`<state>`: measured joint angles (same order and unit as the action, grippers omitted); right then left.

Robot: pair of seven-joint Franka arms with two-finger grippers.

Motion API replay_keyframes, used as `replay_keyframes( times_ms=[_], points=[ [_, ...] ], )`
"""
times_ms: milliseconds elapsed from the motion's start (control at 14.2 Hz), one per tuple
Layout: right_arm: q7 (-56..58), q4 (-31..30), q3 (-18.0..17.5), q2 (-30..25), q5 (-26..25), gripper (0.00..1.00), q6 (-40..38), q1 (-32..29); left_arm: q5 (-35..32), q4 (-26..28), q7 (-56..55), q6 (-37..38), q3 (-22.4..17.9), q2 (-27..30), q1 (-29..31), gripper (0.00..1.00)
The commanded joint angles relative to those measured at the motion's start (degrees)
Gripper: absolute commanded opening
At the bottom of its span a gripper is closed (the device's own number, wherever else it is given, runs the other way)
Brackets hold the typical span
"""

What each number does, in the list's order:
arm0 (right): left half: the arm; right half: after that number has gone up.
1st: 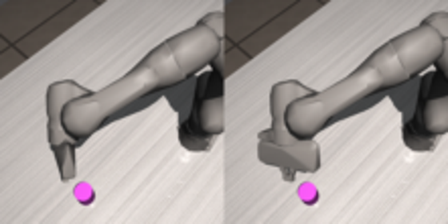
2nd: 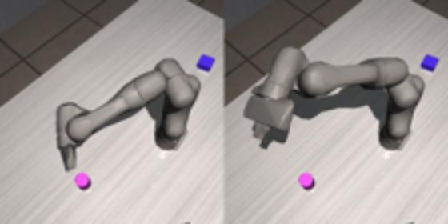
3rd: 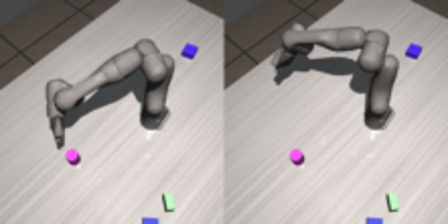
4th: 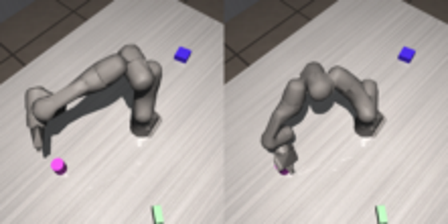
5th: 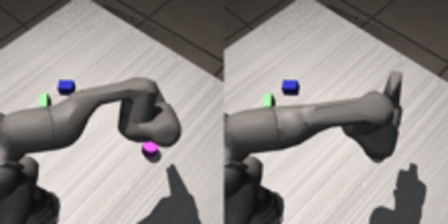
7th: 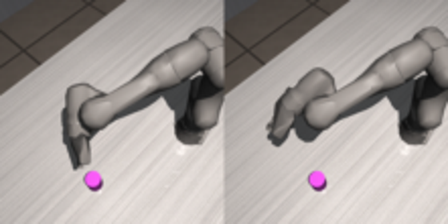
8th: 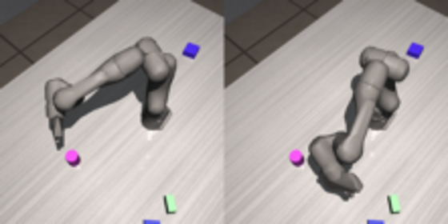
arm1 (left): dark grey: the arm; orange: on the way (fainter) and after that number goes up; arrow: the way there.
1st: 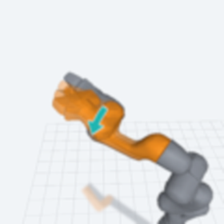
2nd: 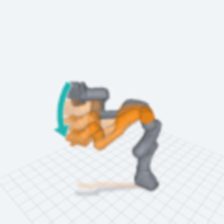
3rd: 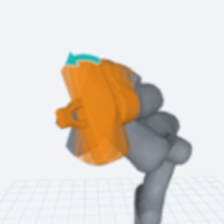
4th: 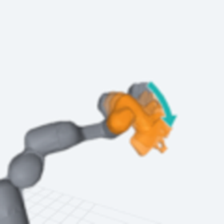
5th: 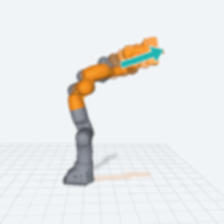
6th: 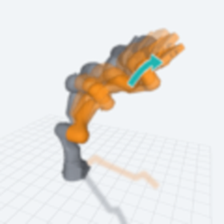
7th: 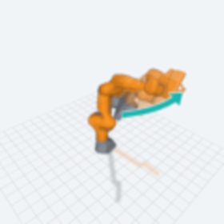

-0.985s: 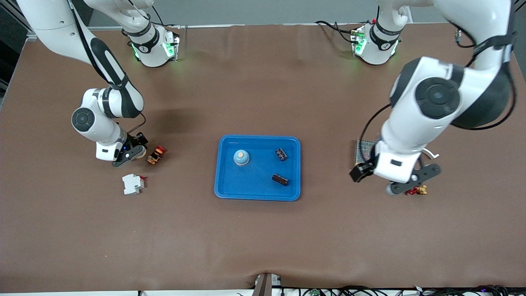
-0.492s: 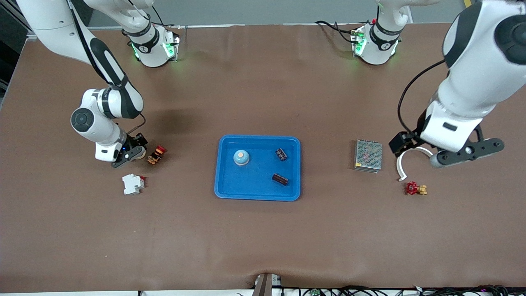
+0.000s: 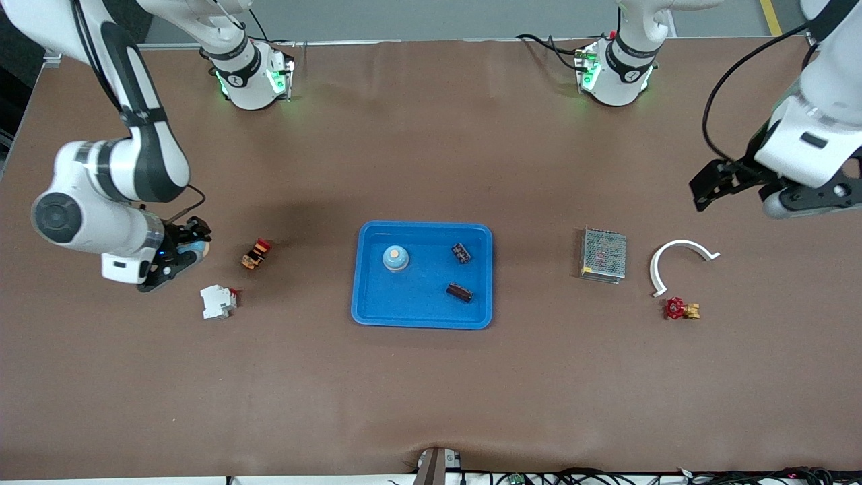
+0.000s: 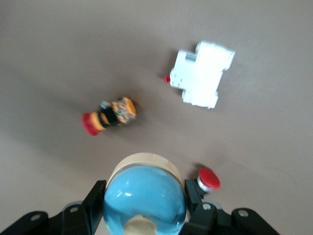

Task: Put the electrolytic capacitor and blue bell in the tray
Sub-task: 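Carry the second bell into the tray and open the right gripper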

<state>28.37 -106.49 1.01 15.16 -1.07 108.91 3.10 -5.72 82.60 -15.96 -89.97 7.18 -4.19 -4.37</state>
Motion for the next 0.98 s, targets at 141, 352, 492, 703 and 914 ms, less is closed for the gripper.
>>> replay_keyframes(
  times_ms=[141,352,492,703,914],
  points=[
    [-23.6,14.8,0.0,2.2,3.2,0.46,-9.2,10.7,2.7,3.7,4.4,3.0,-3.7,5.2,-1.5,1.0],
    [-37.6,19.2,0.0,5.8,7.7,0.46,-8.5,16.5,5.3,4.6,8.5,3.1,-6.6,6.8,-2.0,1.0],
    [-44.9,22.2,0.0,9.4,8.2,0.47,-6.2,19.6,5.2,4.7,8.6,3.6,-6.6,7.4,-2.0,1.0],
    [-51.6,23.2,0.0,14.2,8.2,0.47,1.0,23.6,5.0,5.6,8.5,3.6,-5.9,7.5,-1.0,1.0],
    [-55.1,23.9,0.0,19.4,8.1,0.47,8.2,26.4,5.0,6.6,8.5,3.6,-3.9,8.1,0.5,1.0]
  ],
)
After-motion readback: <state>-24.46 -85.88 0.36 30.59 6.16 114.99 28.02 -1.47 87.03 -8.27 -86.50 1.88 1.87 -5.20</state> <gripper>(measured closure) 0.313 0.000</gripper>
